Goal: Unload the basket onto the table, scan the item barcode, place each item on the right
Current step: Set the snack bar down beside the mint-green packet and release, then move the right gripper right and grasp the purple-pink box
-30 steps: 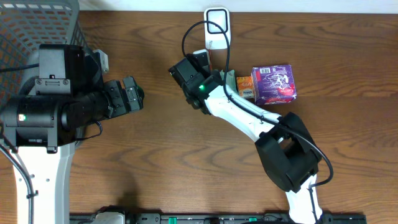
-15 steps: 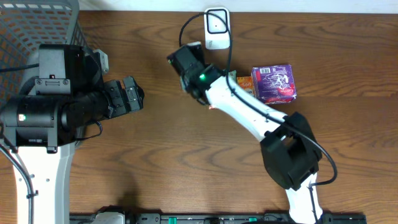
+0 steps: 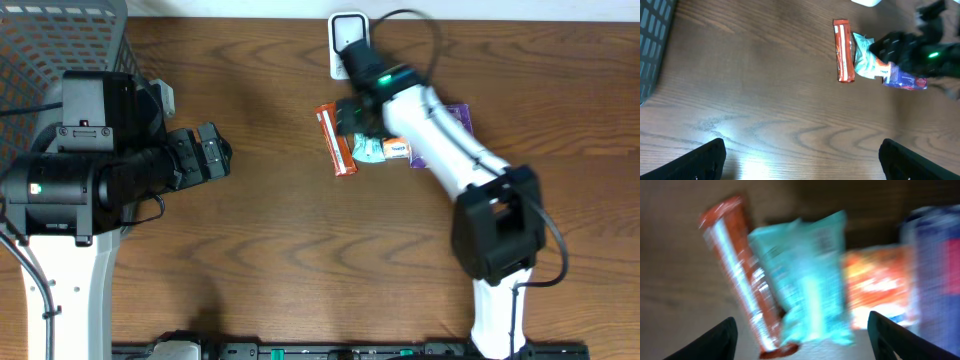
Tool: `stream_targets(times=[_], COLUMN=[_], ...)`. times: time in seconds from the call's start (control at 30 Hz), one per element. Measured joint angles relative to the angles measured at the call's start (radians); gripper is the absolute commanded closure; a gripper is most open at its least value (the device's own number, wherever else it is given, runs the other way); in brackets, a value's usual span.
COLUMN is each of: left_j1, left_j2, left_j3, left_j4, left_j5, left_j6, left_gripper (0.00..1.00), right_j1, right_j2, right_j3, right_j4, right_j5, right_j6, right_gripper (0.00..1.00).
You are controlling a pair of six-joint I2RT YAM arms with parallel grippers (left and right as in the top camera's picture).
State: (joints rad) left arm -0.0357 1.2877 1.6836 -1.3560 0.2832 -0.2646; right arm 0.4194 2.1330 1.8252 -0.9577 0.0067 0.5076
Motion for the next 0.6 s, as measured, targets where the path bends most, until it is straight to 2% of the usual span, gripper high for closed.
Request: stream_targets(times=[0.07,0.27,0.53,0.6], left_j1=[0.0,0.0,0.0,0.0], left_j2=[0.0,0.0,0.0,0.0], left_j3=[0.0,0.0,0.0,0.0], left_j4=[0.0,0.0,0.0,0.0], left_j5=[0.0,0.0,0.0,0.0], left_j6=[0.0,0.0,0.0,0.0], left_gripper=[0.02,0.02,0.02,0.02], right_j1=[-0.077,-0.305,-0.494,-0.518], right_j2=[-0.002,-0.016,-0.019,-0.019], right_j3=[0.003,0.008,0.008,0.006], right_j4=[0.0,-0.051,-0.14,-0.142], right_j5=[-0.055,-0.183,-0.148,-0.147], right_j6=[-0.011,-0.054,-0.124,-0.165], right_gripper=[0.01,0.01,0.01,0.04])
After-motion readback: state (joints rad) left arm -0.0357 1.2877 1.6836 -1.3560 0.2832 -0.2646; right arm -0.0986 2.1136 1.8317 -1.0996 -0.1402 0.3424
